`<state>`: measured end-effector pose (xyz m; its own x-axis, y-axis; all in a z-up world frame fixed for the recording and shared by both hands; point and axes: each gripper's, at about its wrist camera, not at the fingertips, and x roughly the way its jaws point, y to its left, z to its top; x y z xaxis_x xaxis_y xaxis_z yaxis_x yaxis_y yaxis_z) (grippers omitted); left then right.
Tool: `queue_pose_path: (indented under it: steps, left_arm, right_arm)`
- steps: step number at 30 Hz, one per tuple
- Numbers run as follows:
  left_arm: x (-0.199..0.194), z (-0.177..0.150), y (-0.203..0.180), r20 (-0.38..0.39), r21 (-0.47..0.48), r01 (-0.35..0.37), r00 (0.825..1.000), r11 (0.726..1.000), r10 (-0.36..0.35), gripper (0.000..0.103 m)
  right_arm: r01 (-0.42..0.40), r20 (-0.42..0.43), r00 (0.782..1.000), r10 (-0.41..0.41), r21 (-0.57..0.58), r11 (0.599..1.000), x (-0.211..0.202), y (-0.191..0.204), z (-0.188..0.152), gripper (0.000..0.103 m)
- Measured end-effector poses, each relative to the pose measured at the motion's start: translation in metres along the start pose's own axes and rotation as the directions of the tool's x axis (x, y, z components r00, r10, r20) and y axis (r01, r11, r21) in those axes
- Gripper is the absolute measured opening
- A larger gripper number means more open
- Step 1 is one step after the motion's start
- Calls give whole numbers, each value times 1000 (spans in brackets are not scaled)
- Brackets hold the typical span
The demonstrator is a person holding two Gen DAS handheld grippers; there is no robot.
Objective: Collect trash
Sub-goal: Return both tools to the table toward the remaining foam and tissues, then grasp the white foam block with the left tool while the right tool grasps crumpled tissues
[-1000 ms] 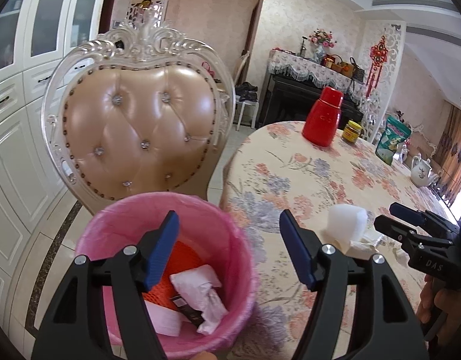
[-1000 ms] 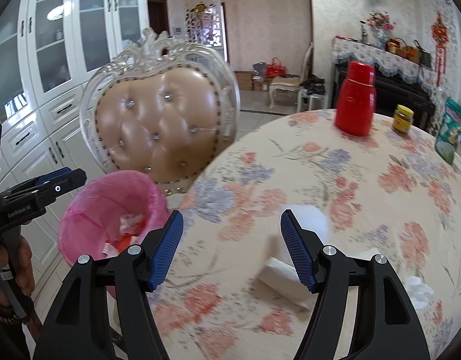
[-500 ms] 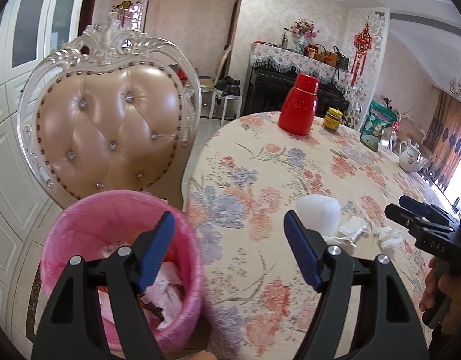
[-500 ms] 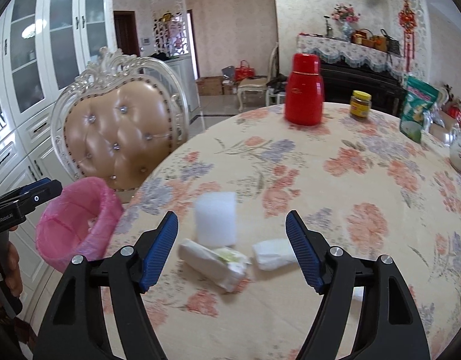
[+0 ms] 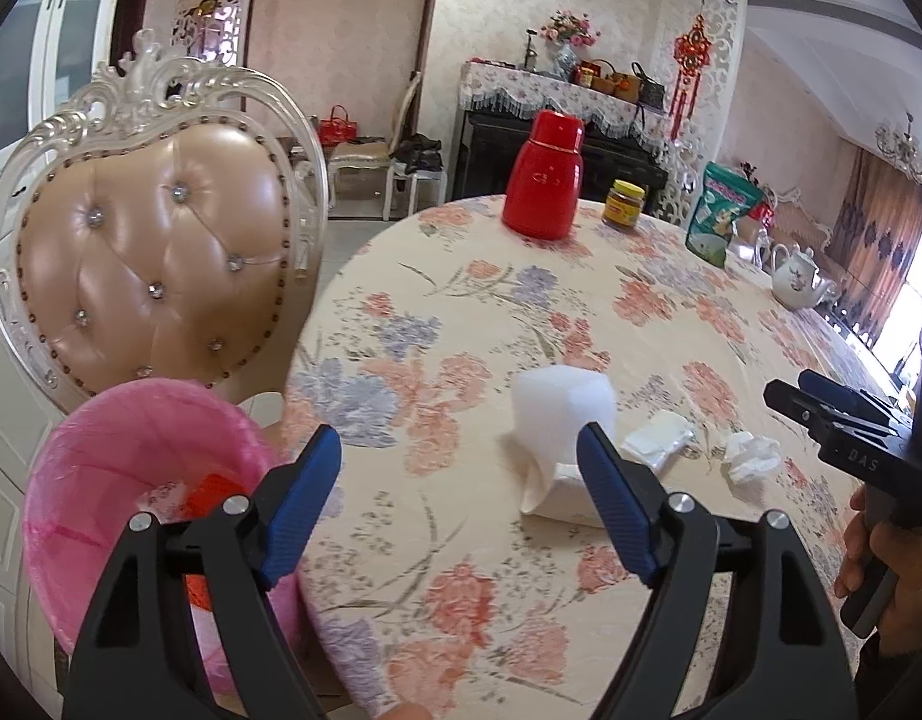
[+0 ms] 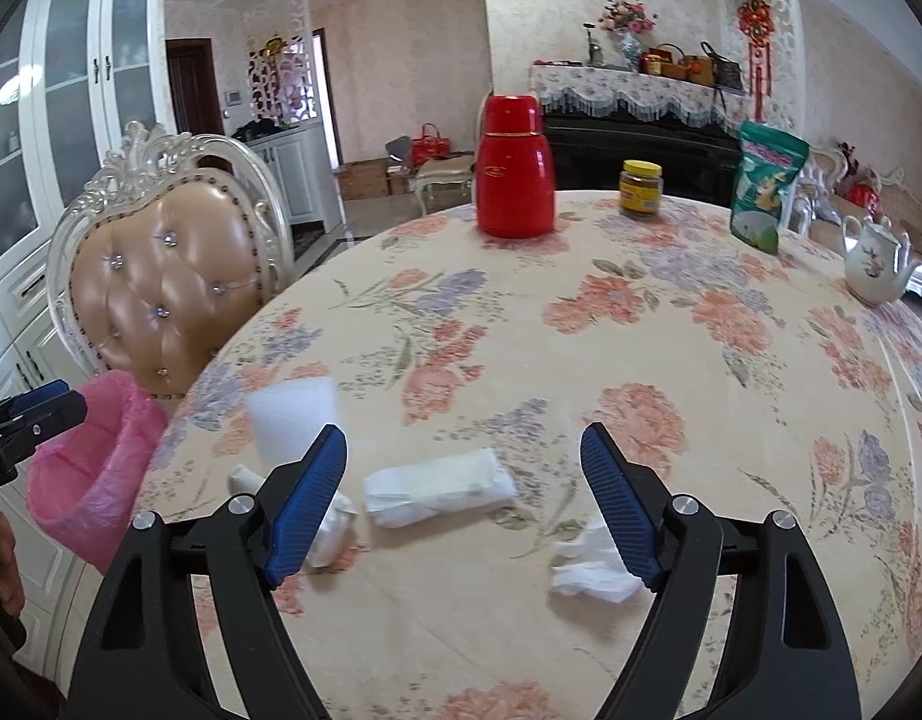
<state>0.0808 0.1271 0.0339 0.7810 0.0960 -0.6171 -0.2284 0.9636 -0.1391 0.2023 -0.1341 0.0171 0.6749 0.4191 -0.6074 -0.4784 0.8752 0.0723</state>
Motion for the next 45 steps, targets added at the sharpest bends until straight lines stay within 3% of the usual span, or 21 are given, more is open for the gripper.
queue_pose_path:
  steps: [13, 16, 26, 35, 42, 45]
  left_arm:
    - [44, -4, -41, -60, 32, 50, 997, 998, -48, 83]
    - [55, -6, -50, -76, 36, 60, 995, 998, -58, 89]
    - [88, 0, -66, -108, 38, 82, 991, 996, -78, 89]
    - [120, 10, -71, -141, 27, 73, 988, 997, -69, 91]
    - [141, 17, -78, -166, 25, 66, 984, 997, -61, 91]
    - [149, 19, -78, -180, 22, 60, 982, 998, -55, 91]
  right_arm:
    - [55, -25, 998, -53, 76, 996, 7, -44, -10, 79]
    - [76, -37, 997, -74, 77, 994, 10, -50, -13, 83]
    - [96, -156, 984, -84, 69, 993, 45, -59, -29, 83]
    - [100, -214, 973, -83, 69, 993, 64, -61, -38, 83]
    - [106, -246, 966, -84, 79, 991, 72, -64, -42, 80]
    - [108, -258, 962, -85, 77, 991, 75, -65, -44, 75]
